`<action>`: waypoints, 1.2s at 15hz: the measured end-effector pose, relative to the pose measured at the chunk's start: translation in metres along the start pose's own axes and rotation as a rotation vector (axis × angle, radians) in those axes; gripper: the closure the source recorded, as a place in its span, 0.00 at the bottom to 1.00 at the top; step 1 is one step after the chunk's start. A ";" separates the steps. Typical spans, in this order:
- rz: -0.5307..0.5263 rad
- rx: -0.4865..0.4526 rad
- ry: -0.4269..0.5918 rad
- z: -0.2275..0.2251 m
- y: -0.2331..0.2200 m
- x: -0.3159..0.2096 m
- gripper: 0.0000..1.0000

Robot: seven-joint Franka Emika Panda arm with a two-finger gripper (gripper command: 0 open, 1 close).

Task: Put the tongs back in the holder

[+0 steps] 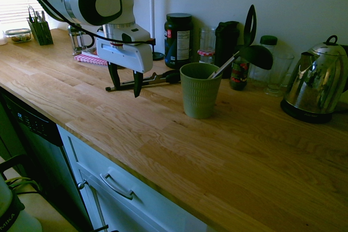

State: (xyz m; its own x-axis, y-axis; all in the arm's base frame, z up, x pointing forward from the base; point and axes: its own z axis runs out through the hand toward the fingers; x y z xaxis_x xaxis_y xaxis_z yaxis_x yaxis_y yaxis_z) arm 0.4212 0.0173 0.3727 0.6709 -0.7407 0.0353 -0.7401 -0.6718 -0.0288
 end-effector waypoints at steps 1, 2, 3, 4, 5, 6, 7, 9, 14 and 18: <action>-0.001 -0.001 -0.002 0.001 0.000 0.000 0.00; 0.005 -0.001 0.000 0.001 0.000 0.002 0.00; 0.016 0.004 0.009 -0.003 -0.001 0.004 0.00; 0.025 0.015 0.022 -0.011 -0.008 0.007 0.00; 0.037 0.020 0.041 -0.020 -0.018 0.009 0.00; 0.056 0.008 0.052 -0.029 -0.031 0.011 0.00; 0.085 0.002 0.057 -0.037 -0.045 0.014 0.00; 0.210 0.024 0.085 -0.049 -0.078 0.033 0.00; 0.386 0.056 0.090 -0.022 -0.162 0.058 0.00; 0.398 0.066 0.083 -0.004 -0.192 0.067 0.00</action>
State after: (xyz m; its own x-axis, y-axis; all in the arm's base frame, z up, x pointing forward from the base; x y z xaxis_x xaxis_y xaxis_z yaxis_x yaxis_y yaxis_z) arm 0.6079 0.0967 0.3841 0.3252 -0.9414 0.0891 -0.9348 -0.3343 -0.1200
